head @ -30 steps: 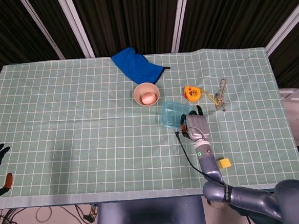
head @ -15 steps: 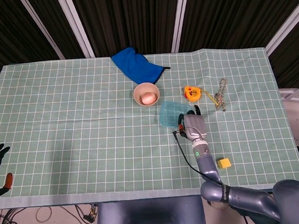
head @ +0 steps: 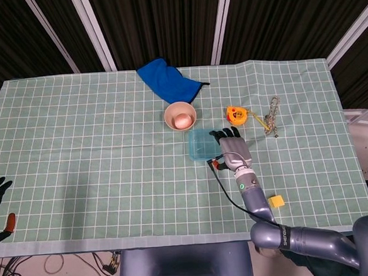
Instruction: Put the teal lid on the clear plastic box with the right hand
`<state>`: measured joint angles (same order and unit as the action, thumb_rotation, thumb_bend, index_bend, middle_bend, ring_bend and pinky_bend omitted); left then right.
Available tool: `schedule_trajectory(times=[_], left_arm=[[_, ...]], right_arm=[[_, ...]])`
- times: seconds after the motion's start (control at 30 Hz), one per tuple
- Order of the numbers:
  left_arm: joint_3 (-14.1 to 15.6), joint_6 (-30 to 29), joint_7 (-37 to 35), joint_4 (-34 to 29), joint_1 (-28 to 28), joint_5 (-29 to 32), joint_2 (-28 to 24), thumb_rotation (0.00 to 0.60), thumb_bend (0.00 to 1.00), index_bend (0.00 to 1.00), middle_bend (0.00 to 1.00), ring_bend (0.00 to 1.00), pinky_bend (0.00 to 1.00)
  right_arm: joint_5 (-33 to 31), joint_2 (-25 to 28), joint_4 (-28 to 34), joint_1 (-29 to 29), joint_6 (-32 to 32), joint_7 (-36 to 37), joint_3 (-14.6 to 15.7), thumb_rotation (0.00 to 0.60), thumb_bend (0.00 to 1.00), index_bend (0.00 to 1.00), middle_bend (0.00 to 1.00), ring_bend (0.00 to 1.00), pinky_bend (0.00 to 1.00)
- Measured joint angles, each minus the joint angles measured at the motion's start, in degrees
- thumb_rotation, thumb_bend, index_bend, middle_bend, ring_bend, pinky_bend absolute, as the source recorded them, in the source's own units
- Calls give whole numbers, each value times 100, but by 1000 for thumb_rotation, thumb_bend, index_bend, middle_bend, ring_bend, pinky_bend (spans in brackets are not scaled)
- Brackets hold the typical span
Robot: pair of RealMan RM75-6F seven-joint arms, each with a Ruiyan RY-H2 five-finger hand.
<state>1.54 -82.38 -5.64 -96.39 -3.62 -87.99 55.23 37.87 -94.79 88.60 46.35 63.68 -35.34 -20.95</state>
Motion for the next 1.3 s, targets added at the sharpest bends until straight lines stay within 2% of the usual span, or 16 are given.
schedule_trajectory(times=[0.13,0.37,0.47,0.67,0.87,1.07,1.17,1.3], left_arm=[[-2,1,10,3,-1,2,4,600,525,78,0,0,0],[-2,-25,28,21,2,-24,12,600,526,74,0,0,0],[4,-50,40,33,6,-61,16,600,526,73,0,0,0],[33,-126,115,43,24,-181,33,600,526,72,0,0,0],[42,-242,181,79,48,-296,60,600,526,71,0,0,0],[56,-419,241,125,73,-492,83,600,526,71,0,0,0],[49,-482,218,141,81,-539,85,600,526,71,0,0,0],[40,-522,238,161,78,-583,92,600,526,71,0,0,0]], right_arm=[[-26,222,311,-22,117,-1,-87,600,229,1,4,38,0],[41,735,935,-159,445,-17,-137,600,227,0,0,24,0],[189,1012,1271,-297,667,-43,-73,600,226,0,0,18,0],[802,1729,2014,-799,1036,126,238,600,223,0,0,16,0],[1883,2337,2373,-1392,1311,637,730,600,223,0,0,13,0],[3219,2902,2433,-2313,1814,1398,1570,600,223,0,0,12,0],[3767,3002,2289,-2848,2290,1786,1961,600,223,0,0,10,0],[4373,2968,1758,-3476,2880,2483,2391,600,223,0,0,3,0]])
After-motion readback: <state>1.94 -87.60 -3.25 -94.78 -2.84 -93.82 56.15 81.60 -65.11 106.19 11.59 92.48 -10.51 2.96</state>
